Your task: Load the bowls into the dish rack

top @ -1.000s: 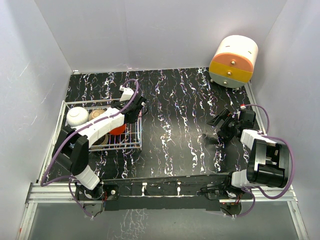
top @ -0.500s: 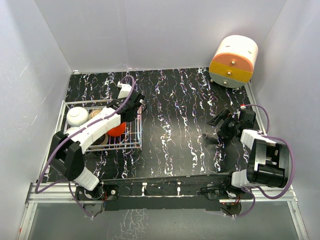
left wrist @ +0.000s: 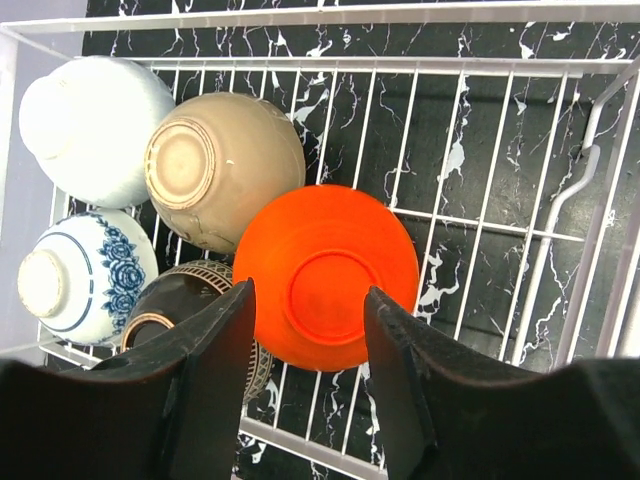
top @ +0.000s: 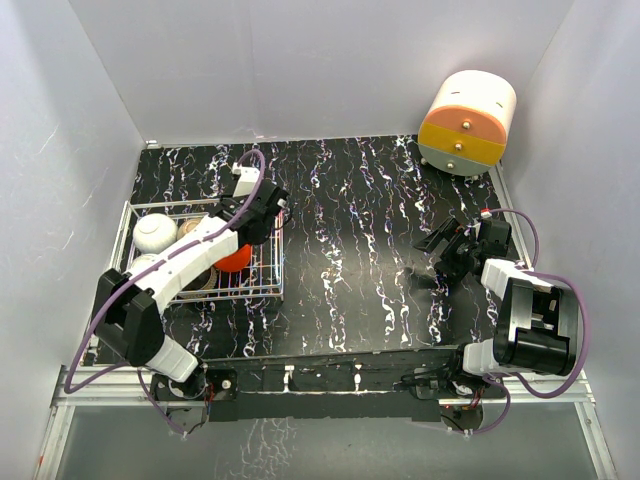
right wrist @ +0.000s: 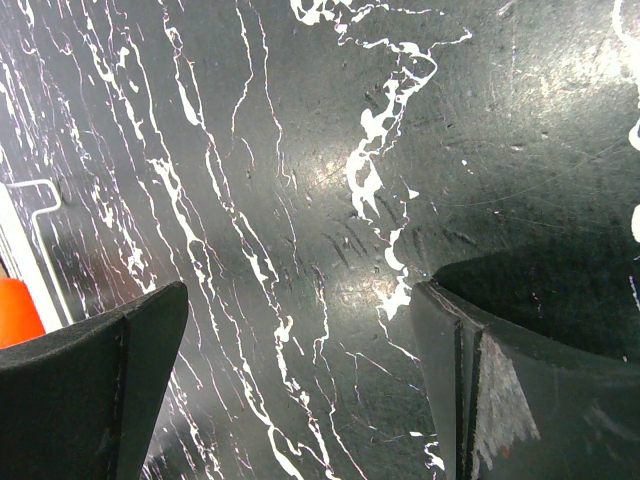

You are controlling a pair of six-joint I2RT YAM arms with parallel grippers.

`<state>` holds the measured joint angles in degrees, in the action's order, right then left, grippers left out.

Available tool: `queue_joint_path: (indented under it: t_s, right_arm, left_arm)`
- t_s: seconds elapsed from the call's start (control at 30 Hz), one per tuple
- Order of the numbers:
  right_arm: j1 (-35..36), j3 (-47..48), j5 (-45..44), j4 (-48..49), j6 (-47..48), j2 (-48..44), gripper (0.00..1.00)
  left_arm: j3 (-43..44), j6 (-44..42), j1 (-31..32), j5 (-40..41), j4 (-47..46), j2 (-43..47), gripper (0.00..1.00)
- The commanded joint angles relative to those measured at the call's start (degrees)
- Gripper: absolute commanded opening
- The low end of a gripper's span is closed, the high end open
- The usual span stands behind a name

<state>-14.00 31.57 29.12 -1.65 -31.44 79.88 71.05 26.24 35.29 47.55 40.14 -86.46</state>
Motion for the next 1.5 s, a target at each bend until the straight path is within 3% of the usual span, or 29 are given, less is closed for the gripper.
queue_joint_path:
  t_s: [0.0,0.27,0.77,1.1,1.17,1.3,1.47]
  right_arm:
    - [-0.1,-1.3,-1.1,-1.3,0.9,0.6,0.98]
    - [-0.1,-1.3,-1.2,-1.7,1.0,0.3,0.98]
    - [-0.1,-1.5,-1.1,-1.4,1.1,0.6,0.98]
    - [-0.1,-1.7,-1.1,-1.3,1.0,0.5,0.98]
    - [-0.1,-1.6,-1.1,-1.4,1.1,0.5,0.98]
    - [-0.1,-1.5,-1.2,-1.5,1.0,0.4,0.98]
    - [-0.1,-1.4,-1.3,-1.5,1.0,0.6,0.98]
  left_arm:
    - [-0.8,1.6,0.9,1.9,2.7,0.2,0.48]
    - [-4.6,2.4,1.0,-0.2,0.1,-1.3,0.65]
    - [-5.2,1.6,0.8,-0.6,-2.3,-4.7,0.68]
    - [-7.4,2.0,0.6,0.4,-2.3,-4.9,0.49]
    - [-7.8,2.1,0.6,0.5,-2.4,-4.8,0.42]
    - [-7.4,2.0,0.6,1.3,-2.0,-3.8,0.14]
    - [-4.1,1.5,0.6,3.7,0.8,-1.0,0.07]
